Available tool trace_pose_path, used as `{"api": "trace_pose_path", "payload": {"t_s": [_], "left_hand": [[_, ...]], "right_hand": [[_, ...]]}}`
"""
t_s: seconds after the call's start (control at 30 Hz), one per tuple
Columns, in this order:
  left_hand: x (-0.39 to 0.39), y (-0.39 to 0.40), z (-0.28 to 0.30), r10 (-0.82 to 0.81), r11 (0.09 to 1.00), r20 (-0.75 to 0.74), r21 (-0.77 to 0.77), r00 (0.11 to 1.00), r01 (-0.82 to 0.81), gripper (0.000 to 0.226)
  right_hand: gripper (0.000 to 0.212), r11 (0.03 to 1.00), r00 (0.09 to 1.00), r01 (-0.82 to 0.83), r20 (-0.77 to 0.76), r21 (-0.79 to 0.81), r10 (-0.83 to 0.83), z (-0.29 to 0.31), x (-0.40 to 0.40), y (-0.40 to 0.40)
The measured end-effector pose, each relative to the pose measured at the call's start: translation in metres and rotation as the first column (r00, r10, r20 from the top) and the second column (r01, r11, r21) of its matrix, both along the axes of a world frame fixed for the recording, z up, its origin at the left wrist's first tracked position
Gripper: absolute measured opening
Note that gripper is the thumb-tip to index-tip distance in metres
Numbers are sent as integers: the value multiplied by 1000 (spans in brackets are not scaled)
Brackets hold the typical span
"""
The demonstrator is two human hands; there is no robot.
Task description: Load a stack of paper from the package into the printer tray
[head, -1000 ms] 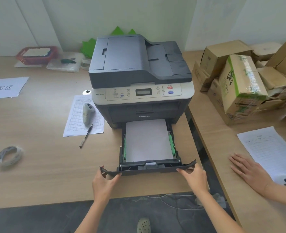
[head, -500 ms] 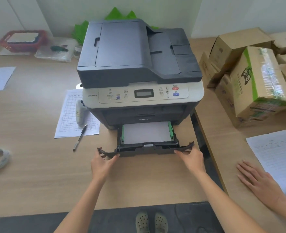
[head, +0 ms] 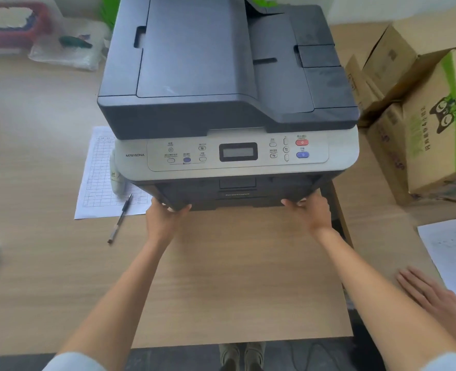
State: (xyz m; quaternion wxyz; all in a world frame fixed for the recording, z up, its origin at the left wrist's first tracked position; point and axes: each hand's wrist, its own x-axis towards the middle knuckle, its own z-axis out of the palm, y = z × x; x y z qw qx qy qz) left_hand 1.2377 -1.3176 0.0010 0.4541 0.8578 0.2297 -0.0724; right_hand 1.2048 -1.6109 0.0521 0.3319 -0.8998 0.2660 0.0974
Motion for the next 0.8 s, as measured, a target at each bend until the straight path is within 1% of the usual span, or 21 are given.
{"api": "trace_pose_path", "payload": {"t_s": [0.03, 0.07, 0.13, 0.17, 0.37, 0.47, 0.5, 0.57, 0.67, 0.7, 0.77, 0.8], "left_hand": [[2, 0, -2, 2, 1000, 3, 3, 1000, -2, 47], [3, 0, -4, 4, 1000, 2, 6, 1000, -4, 46], [5, -1, -7, 18, 1000, 4, 6, 1000, -18, 45], [4, -1, -8, 26, 1000, 4, 2, 1000, -26, 46], [5, -1, -6, -2, 999, -8, 45, 1000, 3, 49], [3, -1, -2, -19, 996, -31, 91, 999, 22, 55], [1, -3, 0, -18, 995, -36, 94, 999, 21, 56], [-3, -9, 7, 4, 998, -37, 60, 999, -2, 58], [-14, -21, 18, 14, 1000, 5, -17, 1000, -14, 59], [-20, -22, 20, 12, 999, 13, -42, 1000, -11, 60], [-31, -22, 23, 14, 996, -6, -90, 1000, -15, 63], [-38, -23, 21, -1, 996, -18, -91, 1000, 0, 66]], "right_hand": [[34, 995, 996, 86, -30, 44, -85, -17, -3, -9], [38, 996, 998, 53, -26, 67, -52, -35, -1, -16], [53, 994, 999, 51, -8, 99, -51, -43, 3, -20], [56, 993, 999, 34, 7, 112, -35, -38, 3, -18], [42, 1000, 1000, -21, 19, -5, 21, -34, -1, -16], [40, 999, 999, -32, 11, -11, 32, -26, -3, -13], [43, 1000, 1000, -22, 12, 6, 22, -22, -4, -12], [52, 999, 1000, 11, 2, 43, -12, -17, -8, -8], [56, 989, 999, 50, 14, 141, -53, -14, -13, 1], [59, 984, 998, 61, -6, 168, -60, -12, -16, 4], [61, 988, 997, 53, -55, 147, -46, -13, -25, 10], [62, 990, 999, 23, -51, 138, -16, -17, -30, 13]]}}
